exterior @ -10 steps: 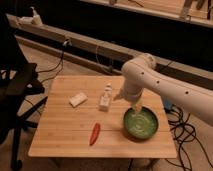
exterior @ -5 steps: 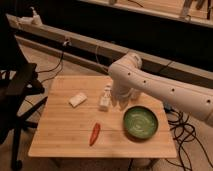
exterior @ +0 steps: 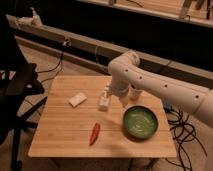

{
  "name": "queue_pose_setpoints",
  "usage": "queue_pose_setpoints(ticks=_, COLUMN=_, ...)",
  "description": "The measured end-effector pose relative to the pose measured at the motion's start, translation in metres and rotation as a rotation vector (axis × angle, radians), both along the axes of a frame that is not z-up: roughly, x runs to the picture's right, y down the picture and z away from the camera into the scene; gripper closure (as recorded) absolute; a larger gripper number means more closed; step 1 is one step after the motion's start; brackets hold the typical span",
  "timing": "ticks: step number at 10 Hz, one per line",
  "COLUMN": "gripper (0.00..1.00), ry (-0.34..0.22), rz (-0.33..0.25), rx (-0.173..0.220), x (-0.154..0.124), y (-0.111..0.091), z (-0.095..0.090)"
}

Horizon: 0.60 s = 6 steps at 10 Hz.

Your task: Place the bottle in the ceramic bowl

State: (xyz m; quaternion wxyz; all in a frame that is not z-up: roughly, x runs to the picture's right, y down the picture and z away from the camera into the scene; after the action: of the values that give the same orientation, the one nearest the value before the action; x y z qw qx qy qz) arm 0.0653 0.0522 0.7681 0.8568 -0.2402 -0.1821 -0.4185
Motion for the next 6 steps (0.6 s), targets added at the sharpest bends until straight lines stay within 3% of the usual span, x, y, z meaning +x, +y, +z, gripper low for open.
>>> queue_pose_setpoints(ticks=4, gripper=0.2, ry=-0.12, rz=0.07, rx=0.004, x=0.006, y=-0.016, z=0.054)
queue_pose_setpoints(ticks=5, gripper=0.2, ry=-0.178, rz=0.097, rx=-0.002, x=0.003, y=-0.019, z=0.071)
queue_pose_setpoints(ticks=6, gripper=0.2, ry=-0.198, rz=0.104, rx=-0.002, x=0.002, y=-0.019, z=0.076)
